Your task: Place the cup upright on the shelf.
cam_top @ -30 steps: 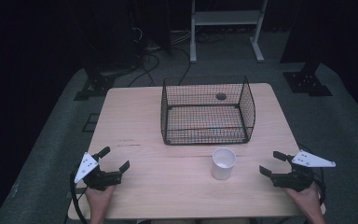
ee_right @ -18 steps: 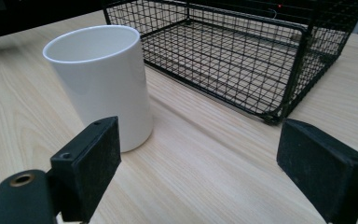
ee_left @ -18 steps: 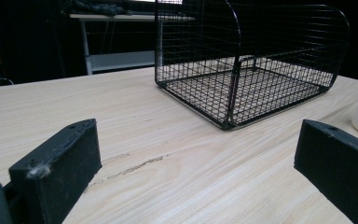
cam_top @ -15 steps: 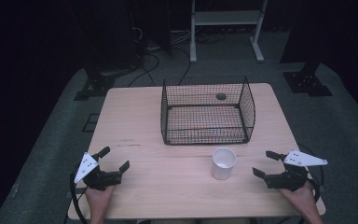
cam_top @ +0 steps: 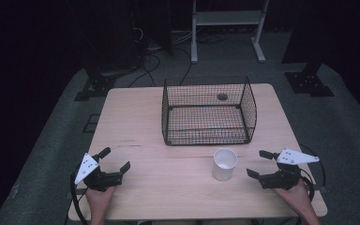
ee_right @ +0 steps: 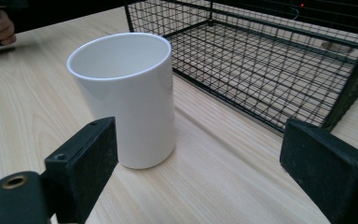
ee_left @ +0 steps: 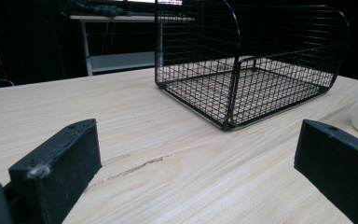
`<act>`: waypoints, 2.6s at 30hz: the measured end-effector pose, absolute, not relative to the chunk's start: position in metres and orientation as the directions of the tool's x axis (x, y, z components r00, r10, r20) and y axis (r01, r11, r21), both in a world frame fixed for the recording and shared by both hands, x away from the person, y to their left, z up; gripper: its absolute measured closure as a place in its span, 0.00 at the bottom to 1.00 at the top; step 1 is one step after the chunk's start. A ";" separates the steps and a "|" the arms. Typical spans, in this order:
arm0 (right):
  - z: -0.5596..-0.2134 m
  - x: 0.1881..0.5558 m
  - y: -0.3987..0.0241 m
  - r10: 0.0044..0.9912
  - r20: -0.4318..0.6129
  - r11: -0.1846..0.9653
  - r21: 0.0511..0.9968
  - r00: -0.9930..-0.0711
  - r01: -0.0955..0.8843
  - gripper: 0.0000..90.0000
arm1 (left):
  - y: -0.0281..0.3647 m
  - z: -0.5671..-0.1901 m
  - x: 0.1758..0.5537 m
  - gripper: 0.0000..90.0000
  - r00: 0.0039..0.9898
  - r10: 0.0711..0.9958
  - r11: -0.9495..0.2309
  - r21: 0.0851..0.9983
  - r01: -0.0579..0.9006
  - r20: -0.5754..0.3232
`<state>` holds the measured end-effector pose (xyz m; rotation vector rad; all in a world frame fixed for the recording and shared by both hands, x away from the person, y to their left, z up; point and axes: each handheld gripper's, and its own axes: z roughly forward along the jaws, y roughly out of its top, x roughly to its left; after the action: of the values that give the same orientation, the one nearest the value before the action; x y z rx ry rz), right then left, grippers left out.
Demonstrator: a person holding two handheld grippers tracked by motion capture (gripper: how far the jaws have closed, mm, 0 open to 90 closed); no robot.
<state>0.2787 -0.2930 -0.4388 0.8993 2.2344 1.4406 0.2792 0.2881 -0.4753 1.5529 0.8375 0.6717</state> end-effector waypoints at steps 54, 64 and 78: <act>-0.437 0.309 -0.207 0.542 0.050 0.411 0.855 -0.839 0.316 0.03 | 0.288 -0.475 0.279 0.00 0.580 0.814 -0.053 0.989 0.135 -0.035; -0.437 0.312 -0.209 0.536 0.059 0.419 0.847 -0.842 0.327 0.12 | 0.288 -0.475 0.279 0.00 0.580 0.814 -0.053 0.990 0.134 -0.035; -0.430 0.317 -0.211 0.512 0.080 0.409 0.853 -0.855 0.325 0.21 | 0.288 -0.475 0.279 0.00 0.581 0.813 -0.054 0.990 0.132 -0.034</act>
<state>0.3168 -0.2109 -0.4304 0.7428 2.4686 1.4281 0.2793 0.2880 -0.4752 1.5505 0.8269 0.6729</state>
